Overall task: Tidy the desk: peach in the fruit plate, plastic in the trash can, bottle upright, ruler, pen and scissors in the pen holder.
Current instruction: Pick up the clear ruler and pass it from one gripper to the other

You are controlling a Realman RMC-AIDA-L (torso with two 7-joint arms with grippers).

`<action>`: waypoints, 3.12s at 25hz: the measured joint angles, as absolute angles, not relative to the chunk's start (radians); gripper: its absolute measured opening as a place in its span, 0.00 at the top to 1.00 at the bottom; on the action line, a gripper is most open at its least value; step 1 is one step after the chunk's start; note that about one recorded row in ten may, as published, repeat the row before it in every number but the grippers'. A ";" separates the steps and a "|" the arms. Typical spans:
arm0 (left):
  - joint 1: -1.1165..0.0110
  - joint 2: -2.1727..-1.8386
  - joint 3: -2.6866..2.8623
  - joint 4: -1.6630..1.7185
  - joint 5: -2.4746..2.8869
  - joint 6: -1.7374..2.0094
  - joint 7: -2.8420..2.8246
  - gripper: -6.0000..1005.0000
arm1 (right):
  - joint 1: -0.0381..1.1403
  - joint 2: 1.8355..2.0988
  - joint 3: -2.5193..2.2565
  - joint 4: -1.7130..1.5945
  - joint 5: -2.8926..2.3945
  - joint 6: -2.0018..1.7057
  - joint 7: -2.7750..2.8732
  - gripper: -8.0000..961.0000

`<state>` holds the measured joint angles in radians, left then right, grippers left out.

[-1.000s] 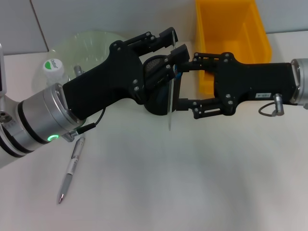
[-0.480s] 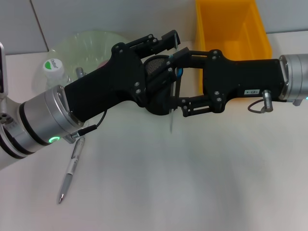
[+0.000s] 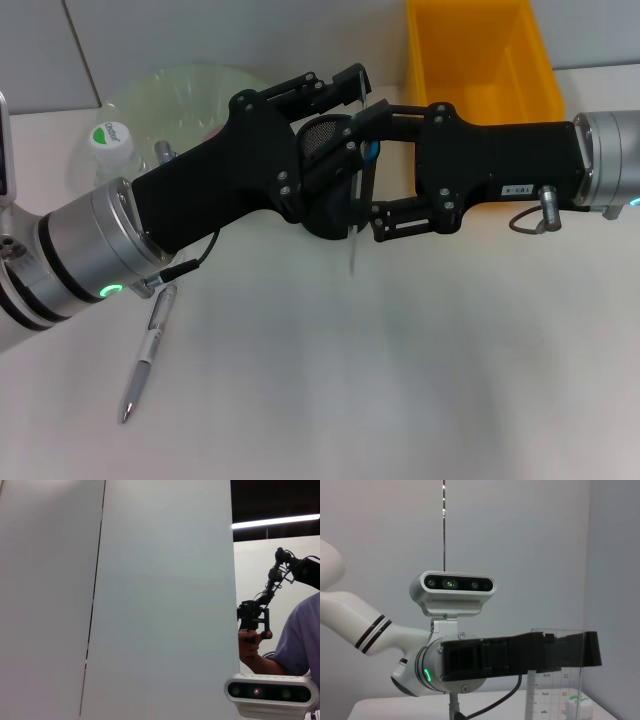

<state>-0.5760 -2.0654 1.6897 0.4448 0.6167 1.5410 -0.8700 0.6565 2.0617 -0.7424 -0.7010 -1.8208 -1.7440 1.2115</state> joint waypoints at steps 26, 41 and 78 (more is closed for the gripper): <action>-0.582 -2.065 1.689 0.445 0.617 1.536 -0.870 0.63 | 0.671 2.068 -0.752 -0.698 -1.818 -1.730 1.239 0.19; -0.583 -2.065 1.683 0.443 0.616 1.533 -0.870 0.63 | 0.675 2.068 -0.753 -0.698 -1.818 -1.727 1.253 0.38; -0.584 -2.065 1.682 0.443 0.618 1.533 -0.869 0.63 | 0.669 2.062 -0.753 -0.707 -1.820 -1.710 1.253 0.22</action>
<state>-0.5845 -2.0654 1.6816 0.4434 0.6179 1.5333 -0.8691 0.6689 2.0624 -0.7535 -0.7066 -1.8200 -1.7098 1.2530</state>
